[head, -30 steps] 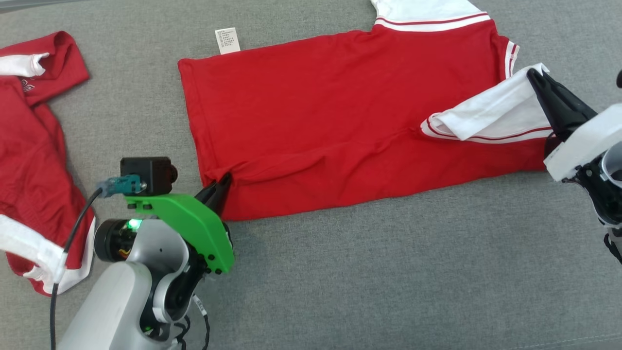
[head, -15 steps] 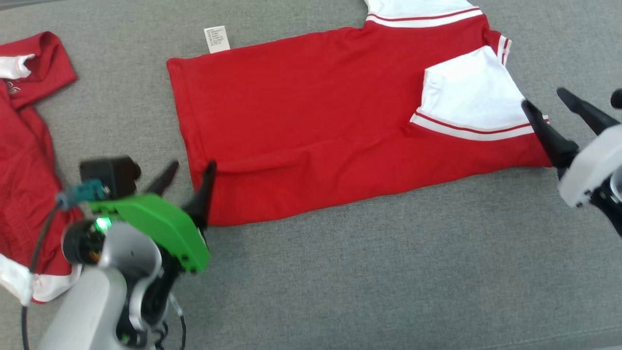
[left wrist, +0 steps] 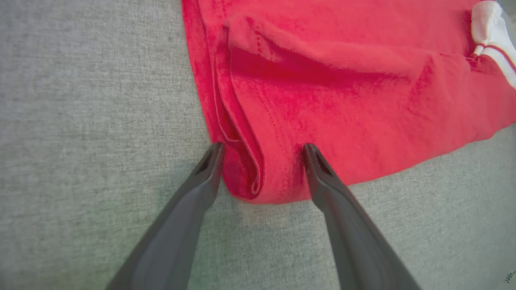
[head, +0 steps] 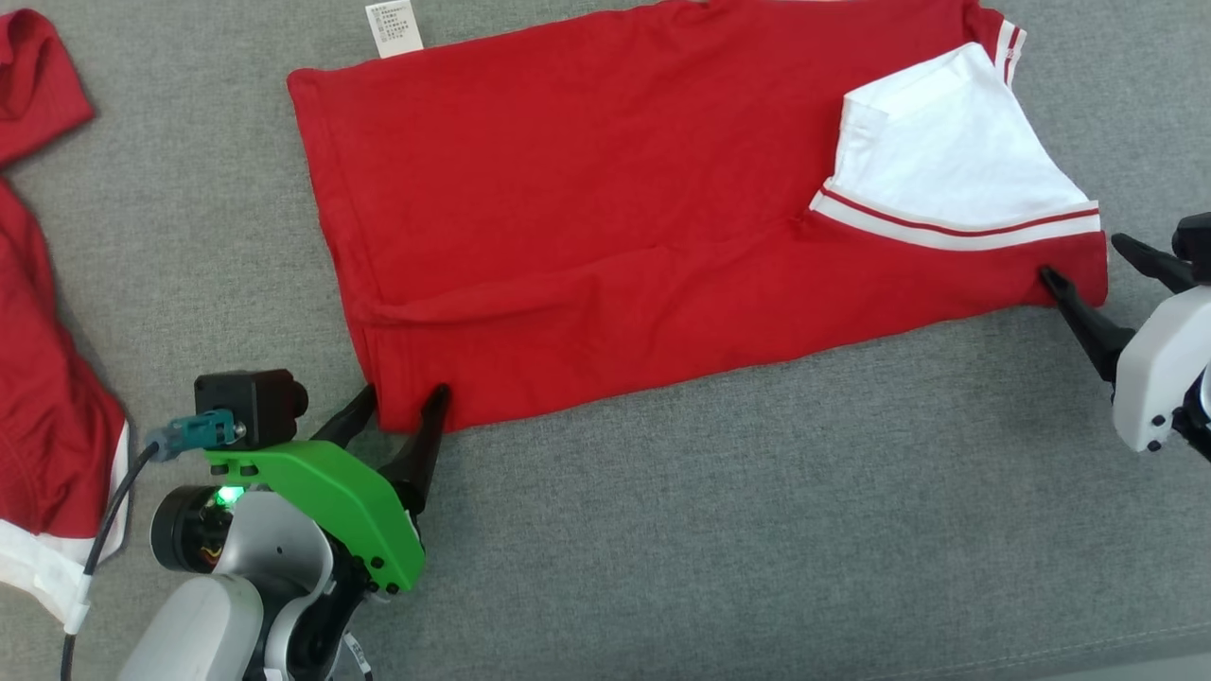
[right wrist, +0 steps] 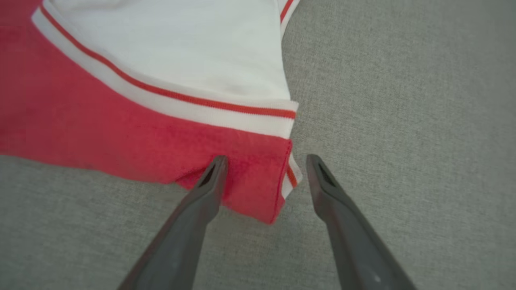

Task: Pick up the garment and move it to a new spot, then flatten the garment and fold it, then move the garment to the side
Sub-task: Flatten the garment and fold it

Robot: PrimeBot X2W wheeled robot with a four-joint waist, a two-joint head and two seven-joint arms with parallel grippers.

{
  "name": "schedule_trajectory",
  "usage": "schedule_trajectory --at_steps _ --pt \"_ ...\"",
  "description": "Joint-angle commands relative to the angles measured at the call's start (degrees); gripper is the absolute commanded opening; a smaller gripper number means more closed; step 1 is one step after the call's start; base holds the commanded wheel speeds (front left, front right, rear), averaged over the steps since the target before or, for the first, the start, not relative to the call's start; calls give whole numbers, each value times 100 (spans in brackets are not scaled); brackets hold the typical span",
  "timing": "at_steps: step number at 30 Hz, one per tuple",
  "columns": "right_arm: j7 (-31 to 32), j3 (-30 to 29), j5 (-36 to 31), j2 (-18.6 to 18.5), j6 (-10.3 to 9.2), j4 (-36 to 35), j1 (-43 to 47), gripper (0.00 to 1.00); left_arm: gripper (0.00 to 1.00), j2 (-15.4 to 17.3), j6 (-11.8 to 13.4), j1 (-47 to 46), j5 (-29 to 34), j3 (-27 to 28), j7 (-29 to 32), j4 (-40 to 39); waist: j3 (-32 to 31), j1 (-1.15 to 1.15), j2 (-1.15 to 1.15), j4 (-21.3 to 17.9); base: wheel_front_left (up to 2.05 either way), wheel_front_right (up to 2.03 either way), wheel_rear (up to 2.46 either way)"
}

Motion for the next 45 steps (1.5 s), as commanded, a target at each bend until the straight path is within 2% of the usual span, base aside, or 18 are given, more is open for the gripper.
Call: schedule_trajectory --at_steps 1,4,5,6,7,8,9,10,18,23,26,27,28,29,30,31,39,45 --pt "97 12 -4 30 -1 60 -57 100 100 31 -41 -34 -14 -44 106 129 86 0 0 70 0 0 0" --pt "264 106 41 -4 -1 141 -102 100 100 -21 -91 -77 -85 -106 186 247 128 0 0 111 0 0 0" --pt "322 170 87 1 0 162 -105 100 65 -50 -126 -95 -131 -135 206 286 139 0 0 124 0 0 0" --pt "372 224 161 27 1 174 -103 100 42 -83 -147 -114 -155 -147 208 315 144 0 0 132 0 0 0" --pt "424 310 264 45 3 164 -110 100 0 -96 -207 -138 -196 -190 238 355 144 0 0 139 0 0 0" --pt "473 366 344 53 3 182 -112 97 0 -104 -250 -141 -223 -227 261 393 134 0 0 140 0 0 0" --pt "524 442 484 61 3 204 -111 22 0 -116 -310 -126 -270 -257 275 432 101 0 0 134 0 0 0" --pt "569 506 580 43 3 222 -112 0 0 -132 -331 -109 -307 -243 247 454 65 0 0 127 0 0 0" --pt "798 385 1495 -624 -5 152 249 0 0 185 -543 292 -787 21 413 6 -433 0 0 86 0 0 0" --pt "1103 93 2033 -1089 -7 -164 898 0 0 444 -518 814 -1118 126 712 -540 -520 0 0 0 0 0 0" --pt "1206 -38 2171 -1147 -7 -297 1219 0 0 504 -474 1140 -1175 100 738 -731 -449 0 0 -101 0 0 0" --pt "1205 -62 2173 -1110 -7 -319 1261 36 0 505 -462 1215 -1177 81 723 -777 -428 0 0 -131 0 0 0" --pt "1218 -68 2167 -1038 -6 -347 1321 83 9 461 -434 1311 -1185 65 676 -827 -406 0 0 -169 0 0 0" --pt "1224 -62 2132 -991 -5 -379 1344 100 64 437 -480 1375 -1199 23 652 -880 -394 0 0 -197 0 0 0" --pt "1195 -95 2124 -911 -4 -425 1335 100 89 389 -481 1475 -1233 10 610 -933 -378 0 0 -230 0 0 0" --pt "1168 -151 2117 -867 -4 -433 1328 100 100 389 -484 1527 -1207 1 572 -975 -370 0 0 -247 0 0 0" --pt "1324 -960 2189 -1025 0 -1264 919 100 100 735 -200 1057 -634 410 379 -1630 -56 0 0 -212 0 0 0" --pt "2017 -758 1742 -1010 0 -1383 -727 100 100 912 -203 -587 -309 463 917 -1475 671 0 0 1 0 0 0"
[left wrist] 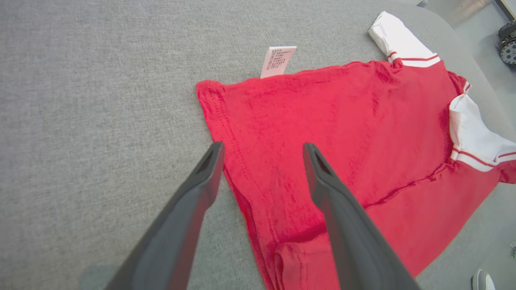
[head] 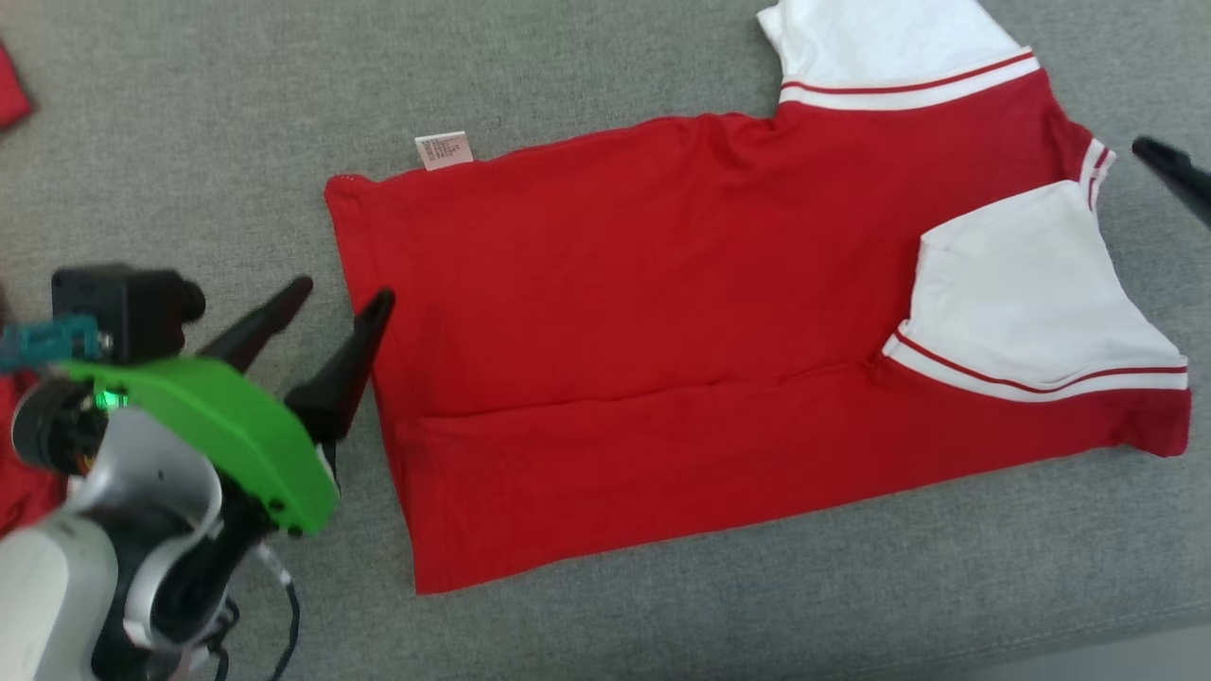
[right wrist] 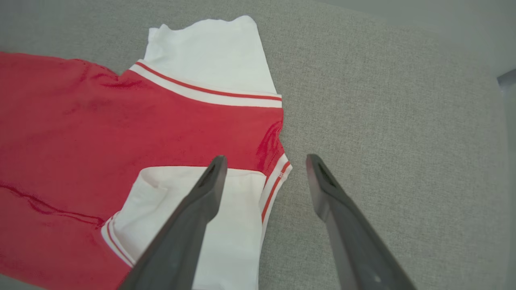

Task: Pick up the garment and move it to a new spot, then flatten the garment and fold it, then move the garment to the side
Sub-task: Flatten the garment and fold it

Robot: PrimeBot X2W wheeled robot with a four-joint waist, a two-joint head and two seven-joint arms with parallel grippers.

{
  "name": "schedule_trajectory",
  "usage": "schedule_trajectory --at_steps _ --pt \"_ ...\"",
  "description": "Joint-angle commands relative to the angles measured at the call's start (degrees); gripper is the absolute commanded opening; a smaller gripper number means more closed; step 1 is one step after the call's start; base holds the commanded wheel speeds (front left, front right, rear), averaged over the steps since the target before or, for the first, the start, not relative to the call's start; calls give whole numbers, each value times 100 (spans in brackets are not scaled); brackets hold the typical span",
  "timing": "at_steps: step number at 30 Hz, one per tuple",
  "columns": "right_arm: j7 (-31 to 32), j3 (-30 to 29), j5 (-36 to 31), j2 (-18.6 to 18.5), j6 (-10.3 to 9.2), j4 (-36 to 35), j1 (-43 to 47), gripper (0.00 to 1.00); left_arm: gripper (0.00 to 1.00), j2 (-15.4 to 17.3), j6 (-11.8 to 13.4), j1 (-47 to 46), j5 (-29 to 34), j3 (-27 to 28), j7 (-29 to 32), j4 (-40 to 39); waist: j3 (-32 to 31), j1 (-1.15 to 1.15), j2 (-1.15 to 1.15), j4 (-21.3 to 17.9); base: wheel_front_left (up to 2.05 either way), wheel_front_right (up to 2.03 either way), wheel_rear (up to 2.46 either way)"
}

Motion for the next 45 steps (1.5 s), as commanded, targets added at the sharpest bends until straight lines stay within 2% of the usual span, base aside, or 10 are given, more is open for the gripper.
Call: schedule_trajectory --at_steps 1,4,9,16,21,22,23,24,36,45 --pt "184 166 -202 82 1 154 -502 100 100 -67 -62 -480 99 -68 115 215 556 0 0 263 0 0 0" --pt "534 597 -705 560 1 902 -1781 100 100 -286 -294 -1519 129 -367 368 956 800 0 0 528 0 0 0" --pt "533 1020 -1281 1018 1 1904 -2730 100 100 -553 -594 -2217 171 -741 549 1627 896 0 0 787 0 0 0" --pt "334 1317 -1766 1272 0 3009 -3433 100 100 -879 -807 -2665 186 -1048 544 2191 1065 0 0 974 0 0 0" --pt "337 1597 -1691 1445 2 3452 -3612 100 100 -1033 -903 -2829 162 -1176 563 2380 1187 0 0 993 0 0 0" --pt "309 1655 -1635 1494 4 3489 -3623 100 48 -1064 -912 -2832 132 -1173 535 2405 1189 0 0 987 0 0 0" --pt "275 1719 -1587 1535 10 3521 -3621 17 9 -1080 -916 -2832 120 -1171 520 2434 1182 0 0 976 0 0 0" --pt "266 1798 -1494 1591 13 3567 -3617 0 0 -1091 -952 -2822 85 -1203 547 2466 1164 0 0 959 0 0 0" --pt "-803 2080 -756 1238 1 3394 -3896 0 0 -929 -899 -2573 15 -927 244 2238 914 0 0 624 0 0 0" --pt "-1950 2318 -272 809 1 2864 -3274 0 0 -778 -838 -2168 -48 -767 -21 1846 481 0 0 343 0 0 0"
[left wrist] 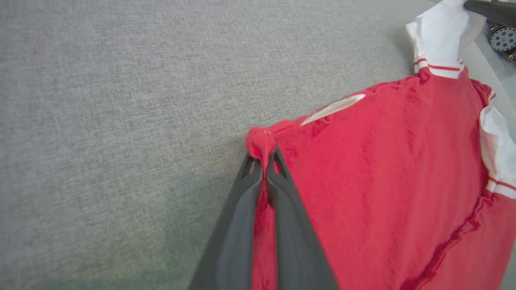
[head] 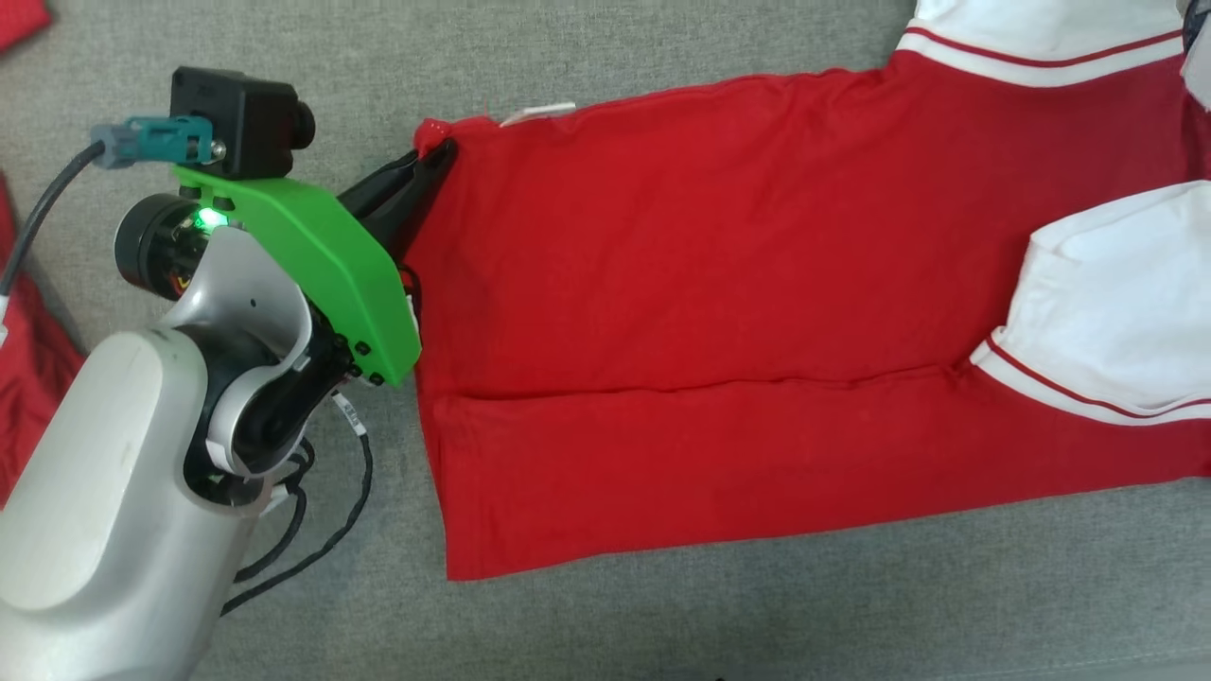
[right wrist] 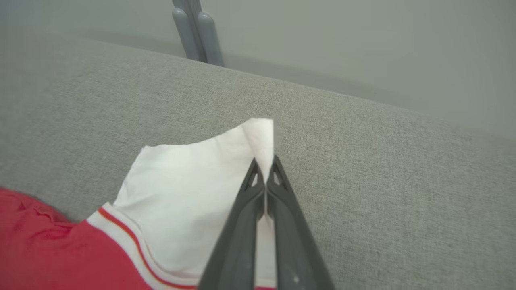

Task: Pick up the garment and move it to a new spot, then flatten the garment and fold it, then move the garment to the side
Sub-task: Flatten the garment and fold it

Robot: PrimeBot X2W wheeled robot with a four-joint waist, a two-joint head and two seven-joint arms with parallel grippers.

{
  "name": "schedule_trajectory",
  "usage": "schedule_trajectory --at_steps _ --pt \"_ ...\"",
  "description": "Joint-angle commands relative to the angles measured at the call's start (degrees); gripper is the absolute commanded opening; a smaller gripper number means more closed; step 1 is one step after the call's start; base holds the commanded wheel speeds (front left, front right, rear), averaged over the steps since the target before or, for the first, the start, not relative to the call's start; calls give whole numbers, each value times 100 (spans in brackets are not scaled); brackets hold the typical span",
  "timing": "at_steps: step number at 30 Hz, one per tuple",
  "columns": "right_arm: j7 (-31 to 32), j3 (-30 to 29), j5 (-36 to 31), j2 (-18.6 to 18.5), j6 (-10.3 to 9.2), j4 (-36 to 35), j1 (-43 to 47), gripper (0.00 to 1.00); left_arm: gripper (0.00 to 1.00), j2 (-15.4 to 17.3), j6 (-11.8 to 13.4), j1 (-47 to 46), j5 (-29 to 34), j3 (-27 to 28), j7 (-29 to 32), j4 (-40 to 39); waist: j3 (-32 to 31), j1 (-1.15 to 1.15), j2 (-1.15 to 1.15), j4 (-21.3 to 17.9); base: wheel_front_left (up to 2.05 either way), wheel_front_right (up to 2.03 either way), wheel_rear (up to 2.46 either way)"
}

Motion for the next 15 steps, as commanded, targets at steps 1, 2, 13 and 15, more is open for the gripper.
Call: schedule_trajectory --at_steps 1,2,13,15 --pt "-186 -24 101 -84 1 -87 172 0 0 32 49 103 -29 42 -67 -80 -210 0 0 -147 0 0 0" --pt "-316 -28 146 -147 1 -159 307 0 0 51 72 163 -26 59 -80 -125 -275 0 0 -169 0 0 0" --pt "-1305 -442 492 -544 1 -896 1649 0 0 199 266 798 -166 251 -235 -532 -758 0 0 -423 0 0 0" --pt "-1415 -528 491 -555 1 -1050 1885 0 0 204 304 923 -192 291 -280 -613 -819 0 0 -469 0 0 0"
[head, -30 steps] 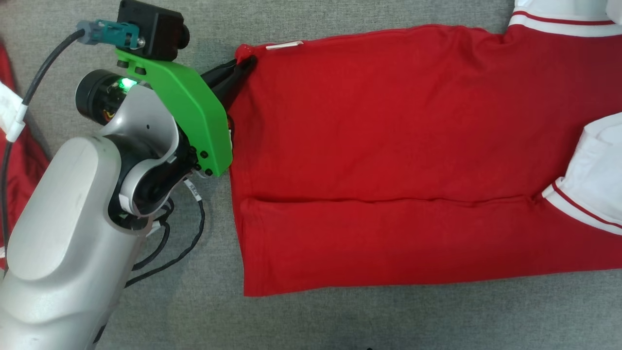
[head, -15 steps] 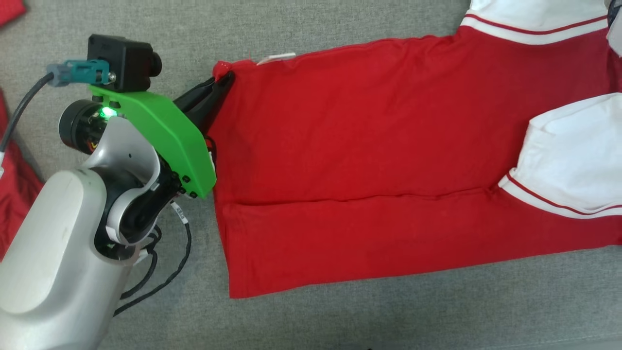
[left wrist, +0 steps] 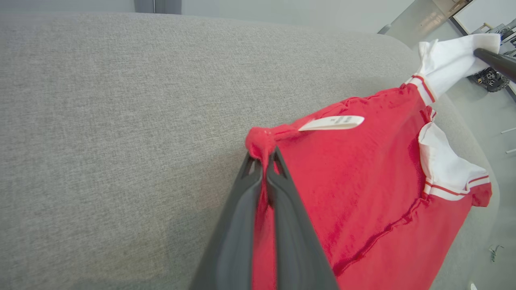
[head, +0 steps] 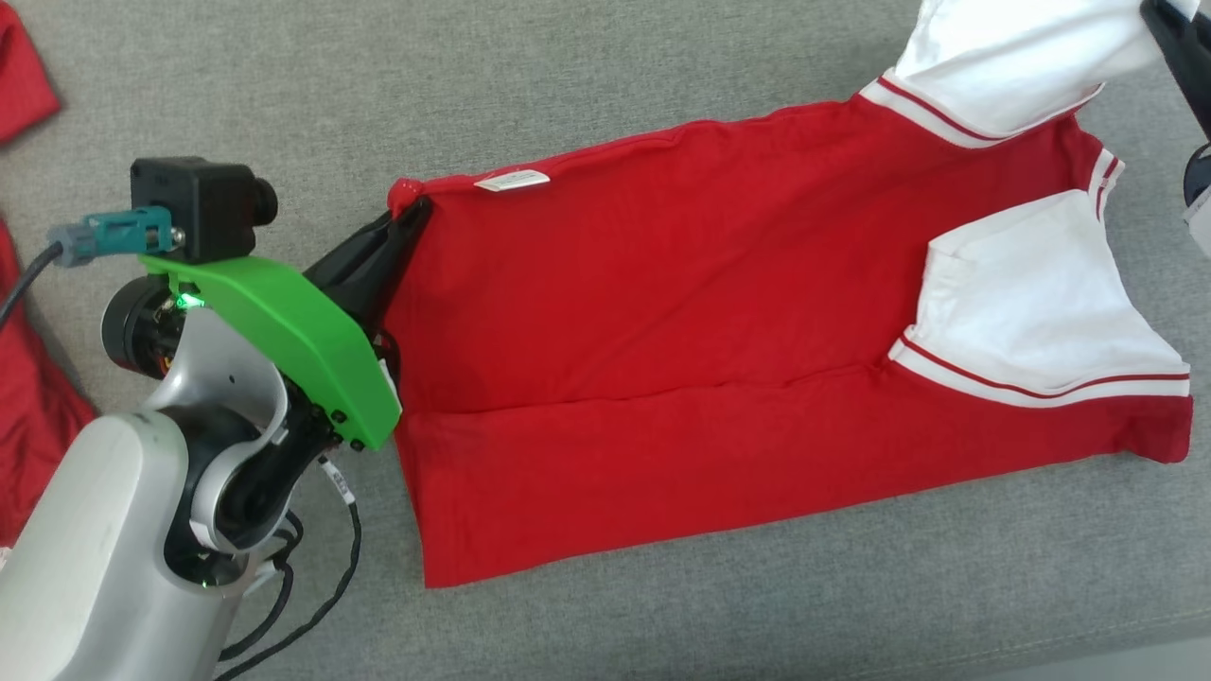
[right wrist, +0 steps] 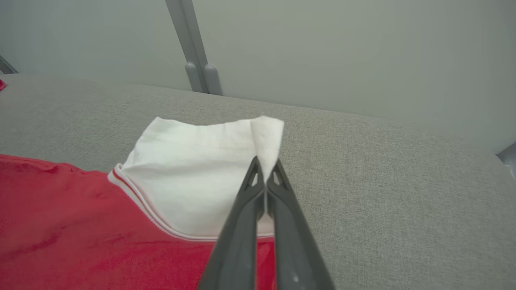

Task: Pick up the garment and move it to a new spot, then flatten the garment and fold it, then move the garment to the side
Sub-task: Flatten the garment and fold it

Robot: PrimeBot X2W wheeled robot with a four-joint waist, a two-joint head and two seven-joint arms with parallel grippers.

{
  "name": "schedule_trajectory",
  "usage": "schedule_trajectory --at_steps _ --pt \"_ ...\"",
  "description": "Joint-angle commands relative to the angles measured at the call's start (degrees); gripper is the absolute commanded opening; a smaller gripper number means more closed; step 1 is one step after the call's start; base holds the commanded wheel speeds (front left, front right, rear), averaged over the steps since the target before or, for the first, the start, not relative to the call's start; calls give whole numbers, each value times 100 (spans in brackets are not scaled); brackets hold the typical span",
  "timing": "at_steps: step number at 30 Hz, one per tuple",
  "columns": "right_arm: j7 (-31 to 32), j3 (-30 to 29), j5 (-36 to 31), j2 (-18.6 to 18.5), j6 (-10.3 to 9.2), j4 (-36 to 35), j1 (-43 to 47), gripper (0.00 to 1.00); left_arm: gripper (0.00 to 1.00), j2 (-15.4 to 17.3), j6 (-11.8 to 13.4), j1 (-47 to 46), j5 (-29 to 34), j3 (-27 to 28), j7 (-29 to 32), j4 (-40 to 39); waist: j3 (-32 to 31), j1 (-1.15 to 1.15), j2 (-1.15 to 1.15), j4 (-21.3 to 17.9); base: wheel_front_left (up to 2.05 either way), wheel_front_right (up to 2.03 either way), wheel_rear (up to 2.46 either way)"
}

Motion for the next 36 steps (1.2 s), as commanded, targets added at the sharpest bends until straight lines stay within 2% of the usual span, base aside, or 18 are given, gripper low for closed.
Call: schedule_trajectory --at_steps 1,8,13,22,27,36 --pt "-92 -78 -4 -3 1 -96 209 0 0 55 24 144 -39 27 -46 -44 -134 0 0 -123 0 0 0" --pt "-439 -556 -201 240 1 -488 1293 0 0 -35 82 815 -140 125 -451 -127 -374 0 0 -208 0 0 0" --pt "-662 -854 -315 647 1 -651 2053 0 0 -52 95 1210 8 178 -879 22 -480 0 0 -221 0 0 0" --pt "-808 -1102 -713 1285 1 -469 2730 0 0 -343 -213 1579 87 88 -1682 449 -618 0 0 -230 0 0 0" --pt "-749 -1098 -829 1377 1 -369 2762 0 0 -421 -310 1673 136 42 -1931 647 -681 0 0 -215 0 0 0" --pt "-784 -1075 -850 1225 1 -207 2705 0 0 -474 -483 1836 176 -17 -2271 768 -778 0 0 -133 0 0 0"
